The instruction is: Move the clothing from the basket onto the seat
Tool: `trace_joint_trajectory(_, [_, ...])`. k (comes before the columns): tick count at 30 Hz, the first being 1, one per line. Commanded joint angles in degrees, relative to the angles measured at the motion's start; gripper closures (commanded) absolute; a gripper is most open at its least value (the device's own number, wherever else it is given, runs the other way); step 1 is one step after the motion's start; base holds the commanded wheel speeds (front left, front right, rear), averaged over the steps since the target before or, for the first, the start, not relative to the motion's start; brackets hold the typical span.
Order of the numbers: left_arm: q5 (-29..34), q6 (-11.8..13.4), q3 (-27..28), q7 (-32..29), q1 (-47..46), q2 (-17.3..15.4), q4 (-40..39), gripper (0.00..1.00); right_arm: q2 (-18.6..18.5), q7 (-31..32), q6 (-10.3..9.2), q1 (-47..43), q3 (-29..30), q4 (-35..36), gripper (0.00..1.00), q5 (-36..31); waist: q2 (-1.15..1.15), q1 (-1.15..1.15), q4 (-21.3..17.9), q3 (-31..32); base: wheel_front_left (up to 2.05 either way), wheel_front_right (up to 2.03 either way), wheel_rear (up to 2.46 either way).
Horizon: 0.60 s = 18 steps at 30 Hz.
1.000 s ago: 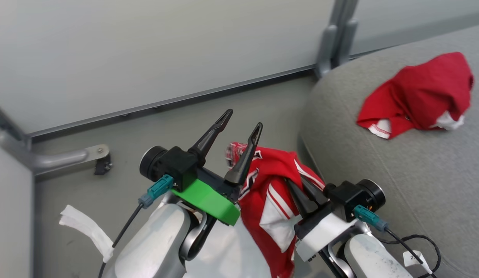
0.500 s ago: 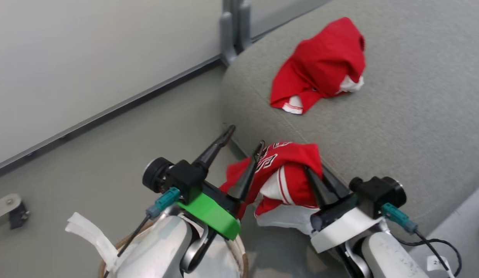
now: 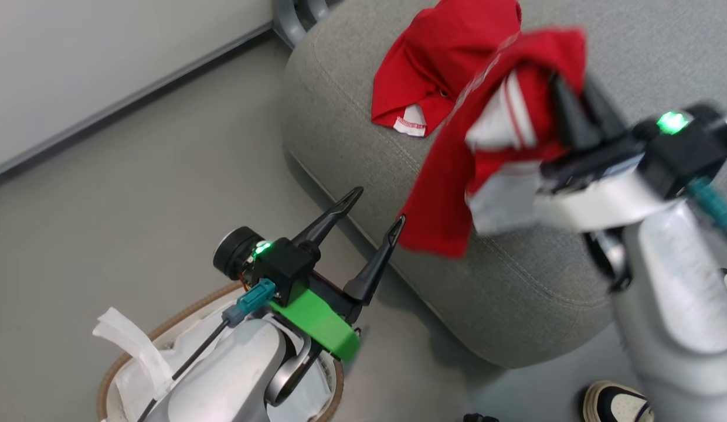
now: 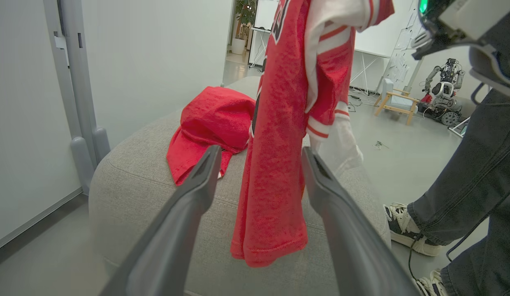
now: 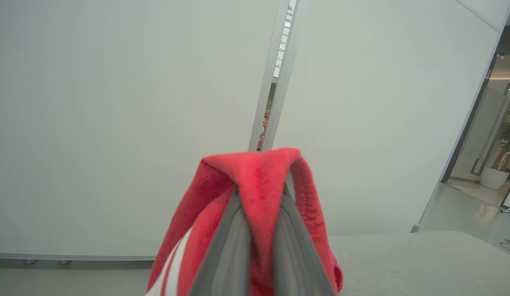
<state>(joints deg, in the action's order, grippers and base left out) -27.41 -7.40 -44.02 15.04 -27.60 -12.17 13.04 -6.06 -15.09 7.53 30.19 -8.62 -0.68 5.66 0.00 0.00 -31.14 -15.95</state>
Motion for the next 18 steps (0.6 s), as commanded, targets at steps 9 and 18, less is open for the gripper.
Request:
trace_joint_trajectory(9, [0.7, -0.2, -1.4, 0.2, -5.1, -2.8, -2.7, 0.00, -11.0, -0.1, -0.08, 20.2, 9.1, -4.0, 1.00, -3.6, 0.00, 0.00, 3.9, -10.3, 0.00, 0.00, 0.00])
trace_joint_trajectory(18, [-0.1, -0.2, -2.9, 0.2, -9.3, -3.9, -3.4, 0.00, -16.3, -0.1, -0.08, 29.7, 17.3, -14.0, 1.00, -9.1, 0.00, 0.00, 10.1, -17.3, 0.00, 0.00, 0.00])
